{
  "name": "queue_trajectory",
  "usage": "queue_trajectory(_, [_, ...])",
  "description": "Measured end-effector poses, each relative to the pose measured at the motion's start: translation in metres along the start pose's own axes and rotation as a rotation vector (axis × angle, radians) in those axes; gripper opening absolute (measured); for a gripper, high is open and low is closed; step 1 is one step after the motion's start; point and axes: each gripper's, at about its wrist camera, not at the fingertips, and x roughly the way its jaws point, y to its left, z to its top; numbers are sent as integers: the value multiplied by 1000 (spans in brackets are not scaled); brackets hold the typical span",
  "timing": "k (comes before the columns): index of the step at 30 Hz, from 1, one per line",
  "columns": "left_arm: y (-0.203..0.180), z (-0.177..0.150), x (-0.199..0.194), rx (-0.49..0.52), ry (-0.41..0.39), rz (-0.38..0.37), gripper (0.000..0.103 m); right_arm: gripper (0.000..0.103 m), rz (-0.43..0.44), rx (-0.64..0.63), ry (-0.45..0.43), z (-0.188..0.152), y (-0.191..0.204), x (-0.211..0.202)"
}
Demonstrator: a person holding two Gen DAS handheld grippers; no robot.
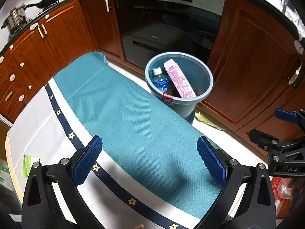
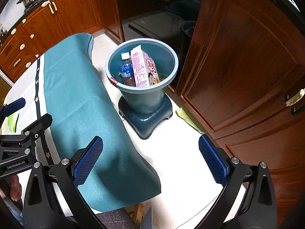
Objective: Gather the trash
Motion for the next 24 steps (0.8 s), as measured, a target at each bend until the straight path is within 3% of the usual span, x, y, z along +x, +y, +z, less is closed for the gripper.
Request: queue_trajectory(24, [1, 0, -2, 6, 4, 11, 99, 96, 16, -7, 35, 4, 4, 15])
